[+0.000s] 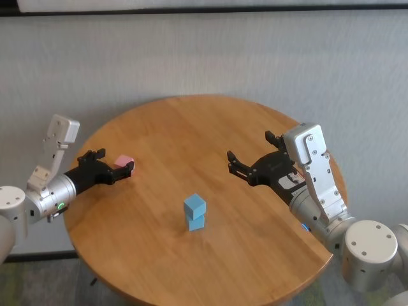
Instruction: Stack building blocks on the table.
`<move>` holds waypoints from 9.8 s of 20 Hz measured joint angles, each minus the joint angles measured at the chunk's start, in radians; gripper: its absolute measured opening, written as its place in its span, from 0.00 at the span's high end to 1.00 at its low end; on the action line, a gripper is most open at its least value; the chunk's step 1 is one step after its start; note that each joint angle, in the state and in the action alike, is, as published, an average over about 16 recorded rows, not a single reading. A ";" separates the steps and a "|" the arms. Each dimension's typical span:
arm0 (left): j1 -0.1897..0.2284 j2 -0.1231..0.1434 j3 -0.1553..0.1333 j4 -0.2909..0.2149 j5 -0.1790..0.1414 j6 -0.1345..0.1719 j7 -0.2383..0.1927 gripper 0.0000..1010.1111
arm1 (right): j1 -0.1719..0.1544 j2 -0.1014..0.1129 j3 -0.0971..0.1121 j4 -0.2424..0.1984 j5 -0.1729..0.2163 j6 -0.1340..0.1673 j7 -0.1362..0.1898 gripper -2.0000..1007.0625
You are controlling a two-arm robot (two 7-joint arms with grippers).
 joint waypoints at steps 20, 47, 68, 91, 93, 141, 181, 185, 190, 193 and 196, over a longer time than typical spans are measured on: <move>0.034 0.008 -0.015 -0.065 0.013 0.032 0.006 0.01 | 0.000 0.000 0.000 0.000 0.000 0.000 0.000 0.00; 0.039 0.009 -0.018 -0.076 0.015 0.037 0.006 0.55 | 0.000 0.000 0.000 0.000 0.000 0.000 0.000 0.00; 0.040 0.009 -0.018 -0.078 0.015 0.038 0.006 0.60 | 0.000 0.000 0.000 0.000 0.000 0.000 0.000 0.00; 0.090 0.023 -0.017 -0.189 0.013 0.041 0.037 0.60 | 0.000 0.000 0.000 0.000 0.000 0.000 0.000 0.00; 0.113 0.029 -0.017 -0.239 0.013 0.049 0.045 0.60 | 0.000 0.000 0.000 0.000 0.000 0.000 0.000 0.00; 0.565 0.208 0.142 -1.274 -0.097 0.504 0.006 0.60 | 0.000 0.000 0.000 0.000 0.000 0.000 0.000 0.00; 0.590 0.240 0.240 -1.323 -0.183 0.555 0.064 0.60 | 0.000 0.000 0.000 0.000 0.000 0.000 0.000 0.00; 0.584 0.246 0.246 -1.320 -0.188 0.551 0.068 0.60 | 0.000 0.000 0.000 0.000 0.000 0.000 0.000 0.00; 0.577 0.253 0.252 -1.314 -0.192 0.546 0.072 0.60 | 0.000 0.000 0.000 0.000 0.000 0.000 0.000 0.00; 0.572 0.256 0.255 -1.309 -0.195 0.543 0.073 0.60 | 0.000 0.000 0.000 0.000 0.000 0.000 0.000 0.00; 0.567 0.257 0.257 -1.304 -0.197 0.540 0.074 0.60 | 0.000 0.000 0.000 0.000 0.000 0.000 0.000 0.00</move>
